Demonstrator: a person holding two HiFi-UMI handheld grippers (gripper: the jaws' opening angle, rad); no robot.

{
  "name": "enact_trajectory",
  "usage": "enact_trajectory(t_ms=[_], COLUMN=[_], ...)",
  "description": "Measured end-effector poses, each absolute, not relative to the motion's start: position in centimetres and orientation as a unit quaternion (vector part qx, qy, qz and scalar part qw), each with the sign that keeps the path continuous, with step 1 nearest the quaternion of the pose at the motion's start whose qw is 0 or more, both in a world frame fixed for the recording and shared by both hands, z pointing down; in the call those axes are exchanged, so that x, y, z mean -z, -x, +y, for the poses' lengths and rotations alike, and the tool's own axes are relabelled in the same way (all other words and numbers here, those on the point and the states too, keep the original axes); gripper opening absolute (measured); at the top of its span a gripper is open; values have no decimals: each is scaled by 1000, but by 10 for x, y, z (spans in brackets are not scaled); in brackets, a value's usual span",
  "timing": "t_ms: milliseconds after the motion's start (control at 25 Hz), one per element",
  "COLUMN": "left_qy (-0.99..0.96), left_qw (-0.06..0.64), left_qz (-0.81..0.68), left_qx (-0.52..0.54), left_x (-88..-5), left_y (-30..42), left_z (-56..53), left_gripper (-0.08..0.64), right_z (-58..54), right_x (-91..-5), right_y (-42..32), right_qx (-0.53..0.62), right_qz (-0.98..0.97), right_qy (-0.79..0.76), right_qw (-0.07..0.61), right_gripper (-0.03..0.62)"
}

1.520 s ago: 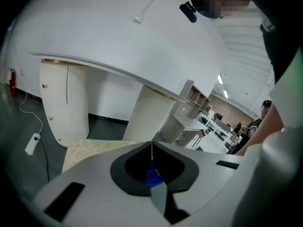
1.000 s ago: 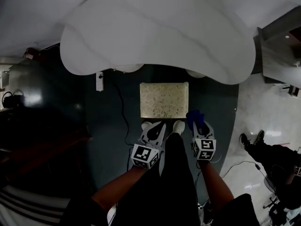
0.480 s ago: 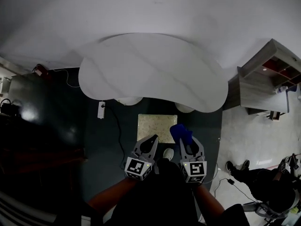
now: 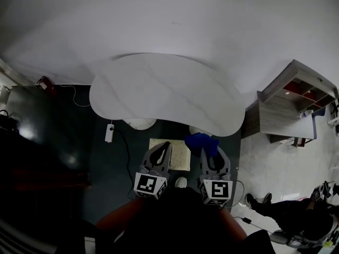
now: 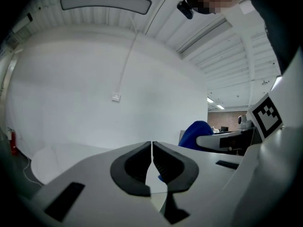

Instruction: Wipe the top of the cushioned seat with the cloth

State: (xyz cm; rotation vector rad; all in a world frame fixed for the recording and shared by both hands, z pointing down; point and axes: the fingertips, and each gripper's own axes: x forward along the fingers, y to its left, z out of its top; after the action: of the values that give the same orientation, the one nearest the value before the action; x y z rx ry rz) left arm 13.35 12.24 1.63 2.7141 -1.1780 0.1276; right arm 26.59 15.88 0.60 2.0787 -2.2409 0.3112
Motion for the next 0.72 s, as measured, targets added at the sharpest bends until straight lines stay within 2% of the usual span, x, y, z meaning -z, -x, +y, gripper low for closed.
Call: enact_trajectory(t_ms=[720], left_qy=[-914], left_qw=[86], left_qz=[-395], left_qx=[-19], left_x=[26], left_y=[-100], left_z=[108], left_gripper=[21], right_z=[155], right_x=[42], right_y=[-216], right_qx=[-49], right_qz=[-731], right_qy=[-681], right_qw=[10], right_gripper=[140])
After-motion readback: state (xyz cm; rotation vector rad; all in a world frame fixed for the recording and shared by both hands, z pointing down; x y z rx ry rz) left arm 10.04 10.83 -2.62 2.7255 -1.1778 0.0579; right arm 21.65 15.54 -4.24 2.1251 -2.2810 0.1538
